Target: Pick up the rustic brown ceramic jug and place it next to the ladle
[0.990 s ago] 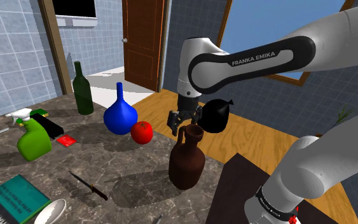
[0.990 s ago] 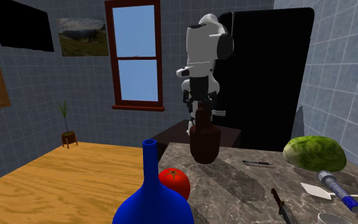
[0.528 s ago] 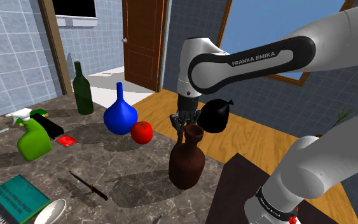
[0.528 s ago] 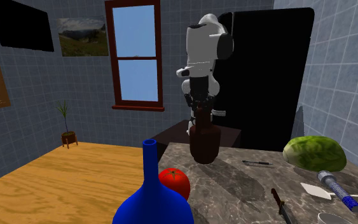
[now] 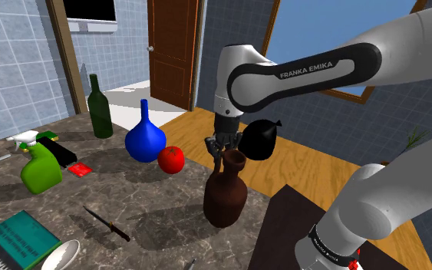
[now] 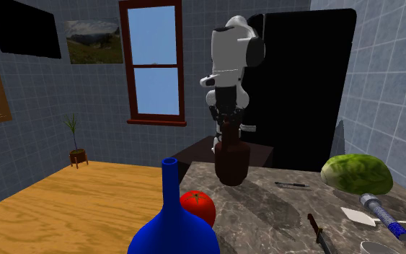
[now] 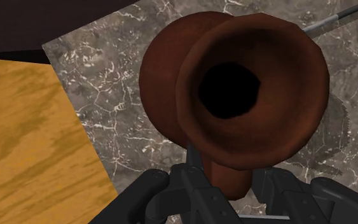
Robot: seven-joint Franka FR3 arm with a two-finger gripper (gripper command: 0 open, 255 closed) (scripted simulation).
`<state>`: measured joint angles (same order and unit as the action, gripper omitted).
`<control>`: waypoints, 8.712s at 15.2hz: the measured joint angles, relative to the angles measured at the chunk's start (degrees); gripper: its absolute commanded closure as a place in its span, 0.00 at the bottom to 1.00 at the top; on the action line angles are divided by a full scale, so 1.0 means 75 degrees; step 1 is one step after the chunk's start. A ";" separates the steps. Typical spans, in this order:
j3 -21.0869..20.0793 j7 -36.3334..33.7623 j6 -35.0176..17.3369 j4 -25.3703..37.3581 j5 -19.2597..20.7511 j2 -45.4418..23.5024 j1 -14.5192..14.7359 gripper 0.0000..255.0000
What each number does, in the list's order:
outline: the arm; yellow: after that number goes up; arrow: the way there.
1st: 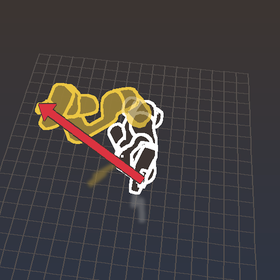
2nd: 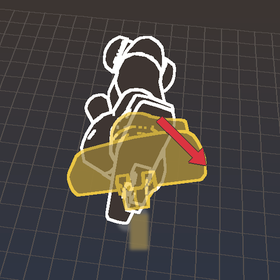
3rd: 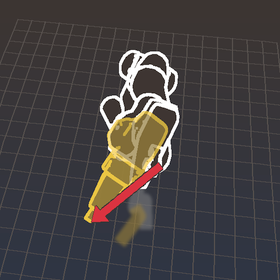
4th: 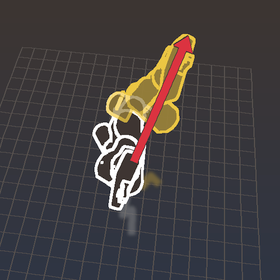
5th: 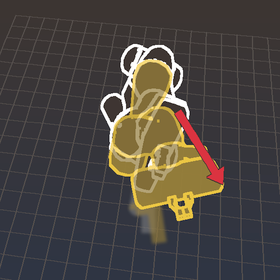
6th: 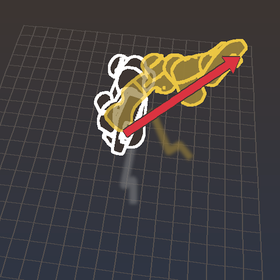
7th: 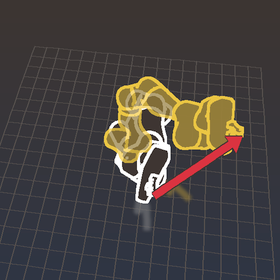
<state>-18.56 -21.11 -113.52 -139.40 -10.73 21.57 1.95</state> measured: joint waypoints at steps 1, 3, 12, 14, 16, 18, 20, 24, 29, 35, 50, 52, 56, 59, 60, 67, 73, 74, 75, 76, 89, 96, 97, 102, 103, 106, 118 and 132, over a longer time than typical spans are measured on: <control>0.0004 -0.0005 0.0066 0.0039 0.0001 0.0019 0.0002 1.00; 0.0047 0.0018 0.0278 0.0173 0.0015 0.0091 -0.0012 1.00; 0.0150 -0.0026 0.1249 0.0904 0.0054 0.0335 -0.0024 1.00; 0.0173 -0.0035 0.1460 0.1087 0.0067 0.0361 -0.0031 1.00; 0.0210 -0.0024 0.1665 0.1269 0.0090 0.0383 -0.0046 1.00; 0.0227 -0.0044 0.1888 0.1468 0.0099 0.0408 -0.0049 1.00; 0.0241 -0.0062 0.2090 0.1679 0.0114 0.0399 -0.0056 1.00; 0.0268 -0.0097 0.2481 0.2082 0.0138 0.0387 -0.0068 1.00; 0.0319 -0.0121 0.2997 0.2615 0.0174 0.0369 -0.0089 1.00; 0.0349 -0.0182 0.3577 0.3305 0.0214 0.0260 -0.0111 1.00; 0.0382 -0.0372 0.5127 0.5387 0.0330 -0.0275 -0.0170 1.00; 0.0373 -0.0414 0.5339 0.5696 0.0343 -0.0372 -0.0173 1.00; 0.0351 -0.0494 0.5774 0.6396 0.0386 -0.0640 -0.0185 1.00; 0.0340 -0.0548 0.6125 0.6946 0.0421 -0.0841 -0.0194 1.00; 0.0336 -0.0564 0.6234 0.7113 0.0431 -0.0902 -0.0196 1.00; 0.0236 -0.0781 0.7087 0.8547 0.0521 -0.1489 -0.0179 1.00; -0.0121 -0.1325 0.6501 0.7894 0.0393 -0.1372 0.0041 1.00; -0.0221 -0.1462 0.6325 0.7732 0.0370 -0.1371 0.0096 1.00; -0.0322 -0.1596 0.6125 0.7562 0.0354 -0.1390 0.0150 1.00; -0.0450 -0.1768 0.5944 0.7459 0.0344 -0.1452 0.0217 1.00; -0.1784 -0.3578 0.3591 0.5956 0.0420 -0.2162 0.0968 1.00; -0.2434 -0.4741 0.2485 0.5954 0.1028 -0.3366 0.1525 1.00; -0.2490 -0.4884 0.2349 0.5958 0.1121 -0.3529 0.1609 1.00; -0.2604 -0.5246 0.1871 0.5863 0.1392 -0.3977 0.1841 1.00; -0.2601 -0.5238 0.1767 0.5751 0.1387 -0.3968 0.1834 1.00; -0.2591 -0.5223 0.1457 0.5467 0.1408 -0.4001 0.1829 1.00; -0.2559 -0.5258 0.0255 0.4535 0.1564 -0.4210 0.1858 1.00; -0.2558 -0.5256 0.0319 0.4541 0.1557 -0.4226 0.1855 0.00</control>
<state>-37.74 -60.53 -111.13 -105.35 0.95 -10.13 15.86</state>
